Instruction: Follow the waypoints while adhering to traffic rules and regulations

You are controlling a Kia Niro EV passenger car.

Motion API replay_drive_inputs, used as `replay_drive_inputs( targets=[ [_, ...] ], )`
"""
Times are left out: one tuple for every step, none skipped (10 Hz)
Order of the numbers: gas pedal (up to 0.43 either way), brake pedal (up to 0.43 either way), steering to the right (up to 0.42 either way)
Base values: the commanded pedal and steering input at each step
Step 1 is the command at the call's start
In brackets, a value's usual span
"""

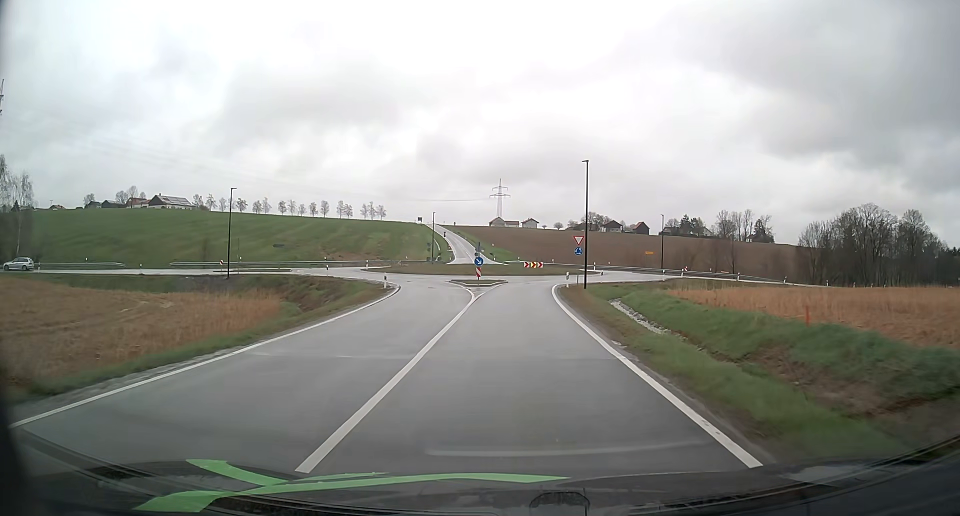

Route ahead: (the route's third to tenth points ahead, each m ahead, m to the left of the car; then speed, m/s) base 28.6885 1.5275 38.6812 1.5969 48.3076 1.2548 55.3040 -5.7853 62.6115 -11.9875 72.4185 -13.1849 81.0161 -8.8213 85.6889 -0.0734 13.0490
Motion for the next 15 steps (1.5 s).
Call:
replay_drive_inputs(
  targets=[
    [0.000, 0.177, -0.004],
    [0.000, 0.171, -0.003],
    [0.000, 0.171, -0.003],
    [0.000, 0.177, -0.003],
    [0.000, 0.171, -0.003],
    [0.000, 0.171, -0.003],
    [0.000, 0.171, -0.003],
    [0.000, 0.171, -0.003],
    [0.000, 0.171, -0.004],
    [0.000, 0.183, -0.004],
    [0.000, 0.213, -0.004],
    [0.000, 0.213, -0.003],
    [0.000, 0.220, -0.001],
    [0.000, 0.220, 0.001],
    [0.000, 0.213, 0.002]
  ],
)
